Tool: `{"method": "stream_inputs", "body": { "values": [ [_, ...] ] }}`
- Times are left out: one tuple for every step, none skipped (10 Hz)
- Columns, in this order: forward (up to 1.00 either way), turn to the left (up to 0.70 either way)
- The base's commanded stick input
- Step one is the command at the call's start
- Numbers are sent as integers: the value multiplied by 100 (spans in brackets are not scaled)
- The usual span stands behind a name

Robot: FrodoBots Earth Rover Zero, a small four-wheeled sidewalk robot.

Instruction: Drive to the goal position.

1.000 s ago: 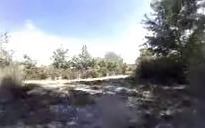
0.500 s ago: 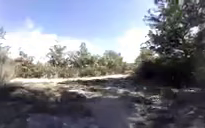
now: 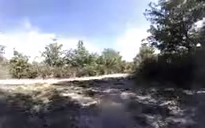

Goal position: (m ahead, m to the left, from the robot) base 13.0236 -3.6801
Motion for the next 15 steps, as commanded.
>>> {"method": "stream_inputs", "body": {
  "values": [
    [85, 0],
    [85, 0],
    [85, 0],
    [85, 0],
    [85, 0],
    [85, 0],
    [85, 0],
    [85, 0],
    [85, 0],
    [85, 0],
    [85, 0],
    [85, 0],
    [85, 0],
    [85, 0],
    [85, 0]
  ]
}}
